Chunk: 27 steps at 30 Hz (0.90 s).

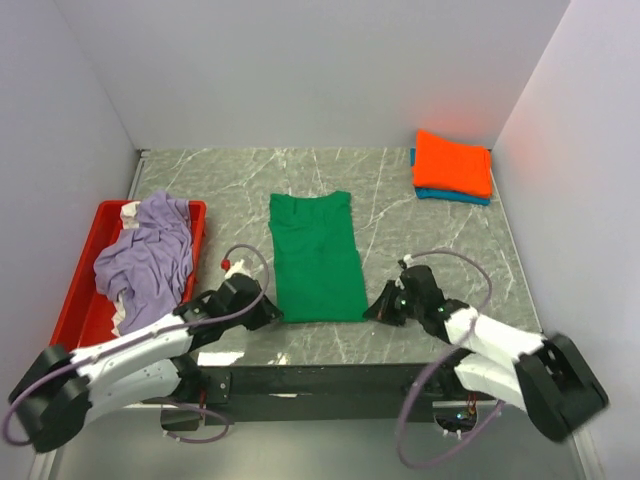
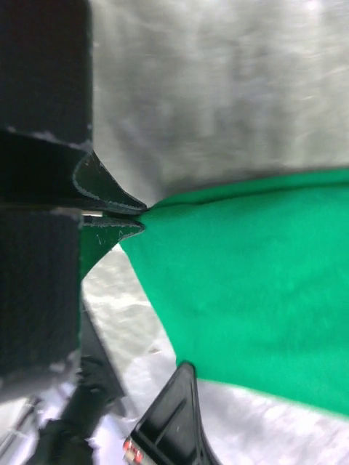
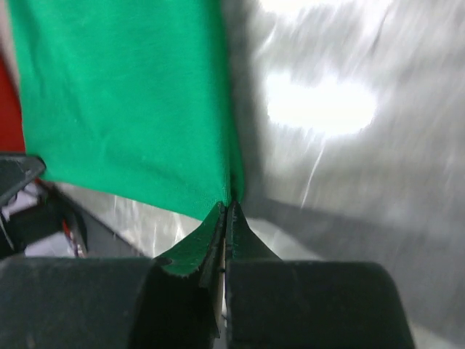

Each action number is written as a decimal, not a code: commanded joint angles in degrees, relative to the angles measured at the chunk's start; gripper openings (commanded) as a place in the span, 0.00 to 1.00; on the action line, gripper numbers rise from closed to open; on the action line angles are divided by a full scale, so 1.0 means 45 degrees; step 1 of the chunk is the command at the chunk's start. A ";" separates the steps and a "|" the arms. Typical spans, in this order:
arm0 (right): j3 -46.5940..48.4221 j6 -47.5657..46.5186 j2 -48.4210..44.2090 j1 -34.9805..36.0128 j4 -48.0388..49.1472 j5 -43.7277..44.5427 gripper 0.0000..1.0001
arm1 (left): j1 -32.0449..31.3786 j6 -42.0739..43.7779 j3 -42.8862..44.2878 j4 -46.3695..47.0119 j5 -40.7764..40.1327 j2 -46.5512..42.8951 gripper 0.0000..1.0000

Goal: Fold and stack the t-shirts
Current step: Fold the tshirt

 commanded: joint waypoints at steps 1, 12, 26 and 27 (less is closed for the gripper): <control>-0.0754 0.0691 -0.2491 0.0808 -0.1741 0.0946 0.00 | -0.0781 -0.0957 -0.0349 -0.2065 -0.0776 -0.1988 0.01; 0.0979 0.0147 -0.6094 0.0987 -0.5478 0.2158 0.00 | -0.1388 -0.1233 -0.0059 -0.4822 -0.1499 -0.5119 0.01; 0.5666 -0.1552 -0.1175 0.0890 -0.5517 0.3056 0.00 | 0.0265 0.0992 0.3494 -0.3733 -0.1679 -0.1587 0.00; 0.5978 -0.1650 -0.0860 0.0870 -0.5440 0.3076 0.00 | 0.0639 0.1227 0.3672 -0.3575 -0.1366 -0.1389 0.00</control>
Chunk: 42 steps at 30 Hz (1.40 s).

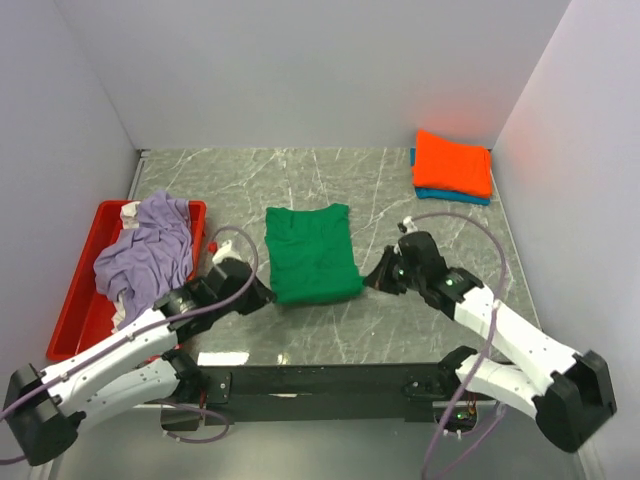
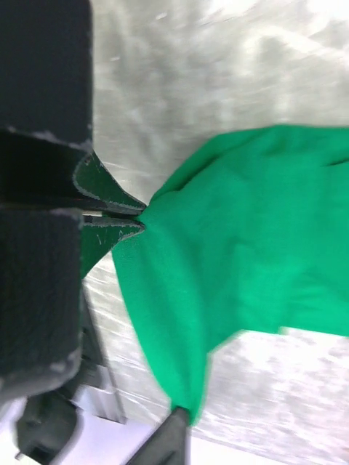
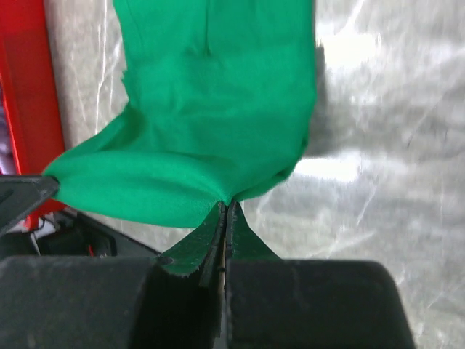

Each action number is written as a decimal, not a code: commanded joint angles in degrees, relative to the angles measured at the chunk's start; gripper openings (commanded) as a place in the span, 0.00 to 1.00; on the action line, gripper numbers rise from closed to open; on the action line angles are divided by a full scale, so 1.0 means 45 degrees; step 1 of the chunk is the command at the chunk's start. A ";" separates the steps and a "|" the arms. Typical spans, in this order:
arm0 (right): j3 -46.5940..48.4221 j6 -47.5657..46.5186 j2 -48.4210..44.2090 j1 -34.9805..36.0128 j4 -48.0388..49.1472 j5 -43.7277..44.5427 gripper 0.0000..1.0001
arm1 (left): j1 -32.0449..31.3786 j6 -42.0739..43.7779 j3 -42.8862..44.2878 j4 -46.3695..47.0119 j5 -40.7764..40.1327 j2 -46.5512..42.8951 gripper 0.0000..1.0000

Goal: Fold and stack the t-shirts
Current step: Fold the tshirt

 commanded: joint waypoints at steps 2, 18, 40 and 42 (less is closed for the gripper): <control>0.2122 -0.1000 0.1866 -0.0383 0.0142 0.0677 0.00 | 0.2215 0.1847 0.1551 0.0793 0.0995 0.1167 0.00; 0.9931 -0.1803 0.9780 -0.2747 -0.0209 -0.1918 0.00 | 0.6519 0.4310 0.6376 0.1870 0.4083 0.7866 0.00; 1.6753 -0.2153 1.6074 -0.4583 -0.1615 -0.3601 0.43 | 0.8802 0.5443 1.3254 0.1673 0.5957 1.5040 0.49; 1.6560 -0.2484 1.5685 -0.4584 -0.1850 -0.3134 0.47 | 0.9116 0.5366 1.2769 0.1966 0.6386 1.4572 0.69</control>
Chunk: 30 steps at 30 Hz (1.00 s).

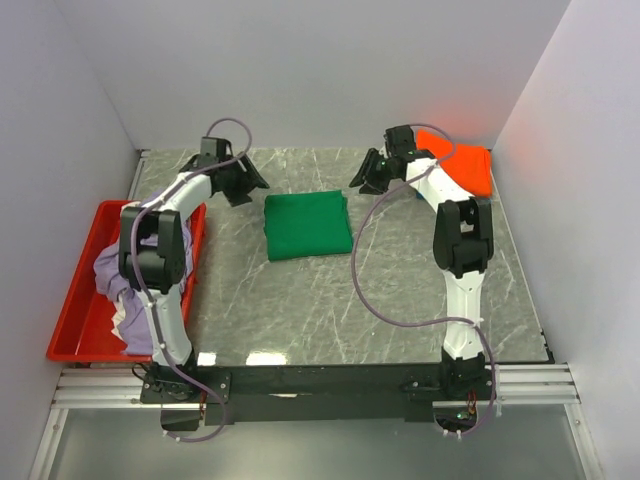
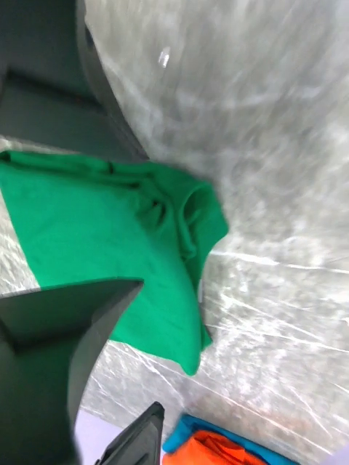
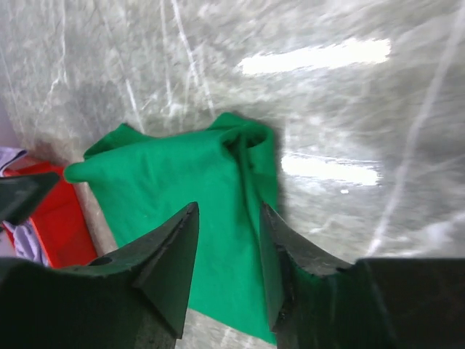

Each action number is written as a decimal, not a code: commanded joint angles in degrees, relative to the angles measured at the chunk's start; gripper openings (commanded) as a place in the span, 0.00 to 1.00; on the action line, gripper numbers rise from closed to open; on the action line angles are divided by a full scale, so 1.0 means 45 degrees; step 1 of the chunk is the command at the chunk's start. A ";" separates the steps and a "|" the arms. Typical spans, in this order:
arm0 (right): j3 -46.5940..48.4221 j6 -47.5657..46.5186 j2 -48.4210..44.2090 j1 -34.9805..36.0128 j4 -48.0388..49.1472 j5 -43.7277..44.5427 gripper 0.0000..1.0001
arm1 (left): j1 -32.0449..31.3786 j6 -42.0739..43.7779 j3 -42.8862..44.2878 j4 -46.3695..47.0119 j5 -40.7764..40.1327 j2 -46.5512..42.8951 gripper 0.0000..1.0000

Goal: Fold and stack the t-shirts
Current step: Fold the tshirt

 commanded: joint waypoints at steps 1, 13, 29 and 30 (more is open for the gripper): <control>0.0352 -0.0553 -0.1154 -0.0154 -0.0257 0.0253 0.47 | 0.0762 0.0294 0.0017 0.0568 0.0825 -0.1277 0.74; -0.3480 0.0013 -0.3312 0.1856 0.1911 0.0371 0.46 | -0.1811 -0.0857 -0.2993 0.1798 -0.0190 -0.2673 0.01; -0.5077 0.1126 -0.0886 0.2385 0.3472 0.0117 0.41 | -0.3512 -0.2105 -0.3846 0.2832 -0.0676 0.0243 0.01; -0.5486 0.1145 -0.1216 0.2385 0.3648 0.0156 0.41 | -0.3648 -0.2263 -0.4162 0.2950 -0.0716 0.0087 0.01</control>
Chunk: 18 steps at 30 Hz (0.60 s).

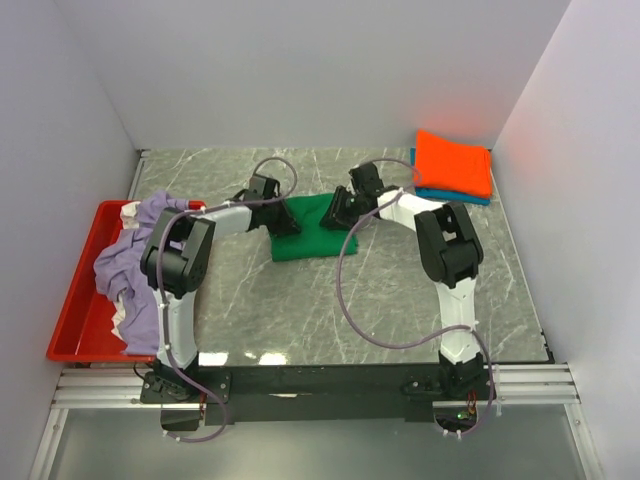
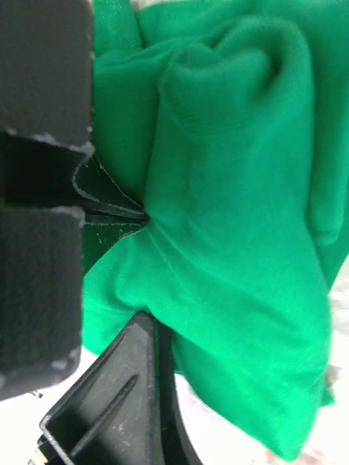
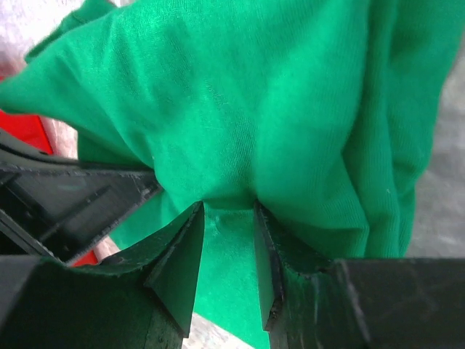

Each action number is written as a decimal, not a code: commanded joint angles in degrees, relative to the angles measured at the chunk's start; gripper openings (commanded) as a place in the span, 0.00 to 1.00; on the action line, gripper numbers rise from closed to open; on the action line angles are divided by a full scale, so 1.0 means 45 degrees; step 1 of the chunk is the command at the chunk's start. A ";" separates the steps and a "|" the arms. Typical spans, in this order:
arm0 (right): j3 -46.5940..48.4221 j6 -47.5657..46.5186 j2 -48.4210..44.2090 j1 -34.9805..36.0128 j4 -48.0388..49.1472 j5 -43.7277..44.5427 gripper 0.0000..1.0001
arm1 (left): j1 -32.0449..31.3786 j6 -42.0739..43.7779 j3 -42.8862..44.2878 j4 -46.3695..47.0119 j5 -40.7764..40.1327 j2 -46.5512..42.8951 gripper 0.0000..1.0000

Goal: Fold and stack the t-shirts
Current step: Fold the tshirt

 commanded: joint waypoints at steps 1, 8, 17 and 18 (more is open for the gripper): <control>-0.1931 0.0116 -0.0815 -0.0010 0.0365 0.0520 0.41 | -0.0788 -0.0607 -0.1443 0.0114 -0.0386 -0.0714 0.01; -0.7188 0.0722 -0.3977 0.0185 0.2766 0.0520 0.40 | -0.1960 -0.1349 -0.5481 0.0994 -0.1322 -0.4015 0.01; -1.1685 0.0820 -0.8723 0.0693 0.3493 0.0755 0.40 | -0.3191 -0.2230 -0.9238 0.1444 -0.1948 -0.8489 0.01; -1.1686 0.0761 -0.8901 0.0693 0.3376 0.0774 0.40 | -0.3192 -0.2191 -0.9201 0.1289 -0.1987 -0.8937 0.01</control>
